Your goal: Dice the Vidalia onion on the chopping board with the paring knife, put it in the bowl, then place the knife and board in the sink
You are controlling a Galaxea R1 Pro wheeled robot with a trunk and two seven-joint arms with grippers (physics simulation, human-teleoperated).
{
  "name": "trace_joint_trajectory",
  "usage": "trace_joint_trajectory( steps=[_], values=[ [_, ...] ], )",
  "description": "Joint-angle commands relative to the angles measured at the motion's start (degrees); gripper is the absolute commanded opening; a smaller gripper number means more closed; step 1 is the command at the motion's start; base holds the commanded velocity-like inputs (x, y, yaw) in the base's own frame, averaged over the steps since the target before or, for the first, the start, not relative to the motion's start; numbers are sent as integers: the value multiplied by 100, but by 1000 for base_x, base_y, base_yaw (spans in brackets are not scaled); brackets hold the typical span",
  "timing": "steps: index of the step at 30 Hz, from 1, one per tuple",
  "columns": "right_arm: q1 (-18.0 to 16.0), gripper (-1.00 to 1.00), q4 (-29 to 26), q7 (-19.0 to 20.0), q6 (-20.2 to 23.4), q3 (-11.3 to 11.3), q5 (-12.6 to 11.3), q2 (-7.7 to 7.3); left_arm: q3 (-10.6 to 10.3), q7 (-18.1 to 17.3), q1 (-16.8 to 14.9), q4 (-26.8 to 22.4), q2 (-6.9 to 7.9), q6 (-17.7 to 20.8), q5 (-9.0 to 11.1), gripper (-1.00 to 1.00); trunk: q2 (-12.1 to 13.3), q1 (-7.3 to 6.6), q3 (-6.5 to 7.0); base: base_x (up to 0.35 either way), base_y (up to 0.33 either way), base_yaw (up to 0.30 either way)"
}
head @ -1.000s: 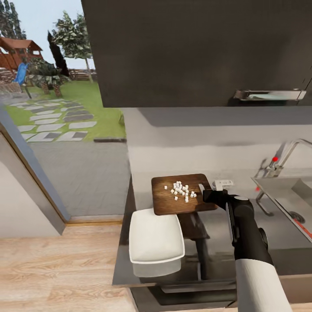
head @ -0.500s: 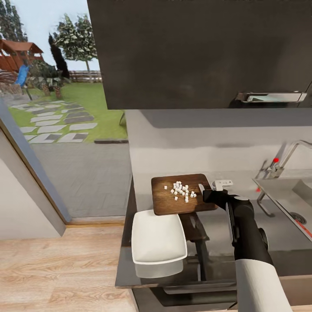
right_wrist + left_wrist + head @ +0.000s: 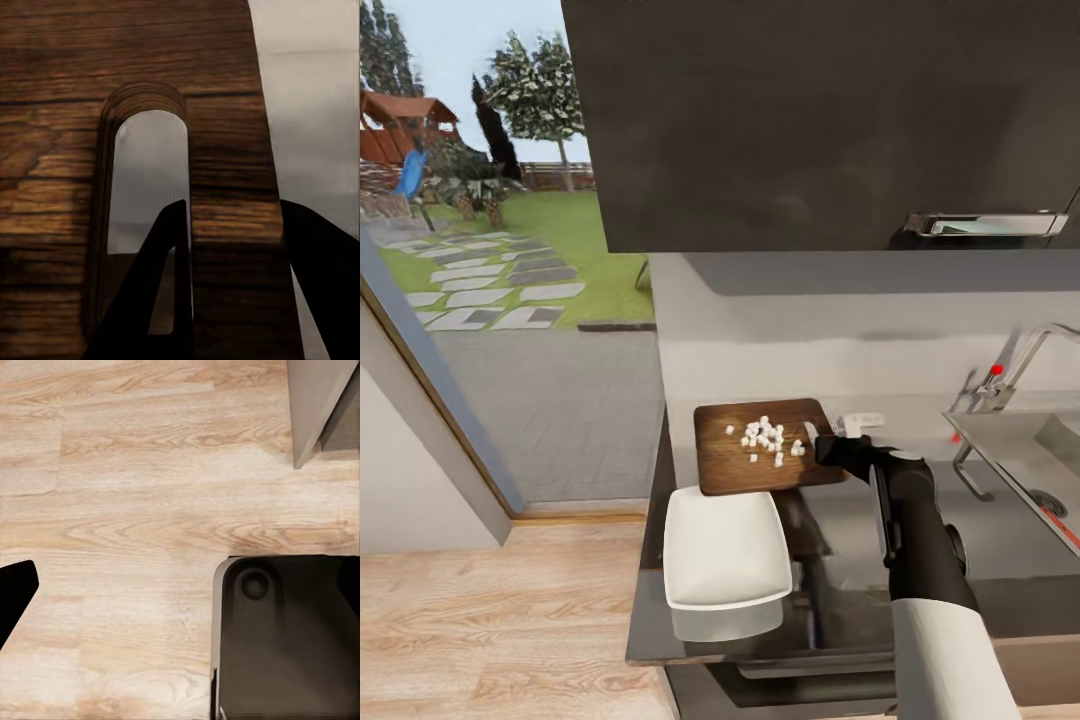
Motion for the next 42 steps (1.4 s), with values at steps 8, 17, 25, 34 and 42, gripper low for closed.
trace_joint_trajectory(
  steps=[8,17,25,34,42],
  values=[
    [-7,-100,-8,289,-20,8,105,140,-48,19,1,60,8,-9,55,100,-12,4,-11,0,44,0],
    [-7,-100,-8,456,-29,5,106,140,-49,19,1,60,8,-9,55,100,-12,4,-11,0,258,0],
    [-7,-100,-8,457,-35,-1,110,140,-49,19,1,61,8,-9,55,100,-12,4,-11,0,65,0],
    [-7,-100,-8,475,-74,-1,110,140,-49,19,1,61,8,-9,55,100,-12,4,-11,0,24,0],
    [-7,-100,41,467,-905,-1,116,140,-49,19,1,61,8,-9,55,100,-12,4,-11,0,0,0]
  ],
)
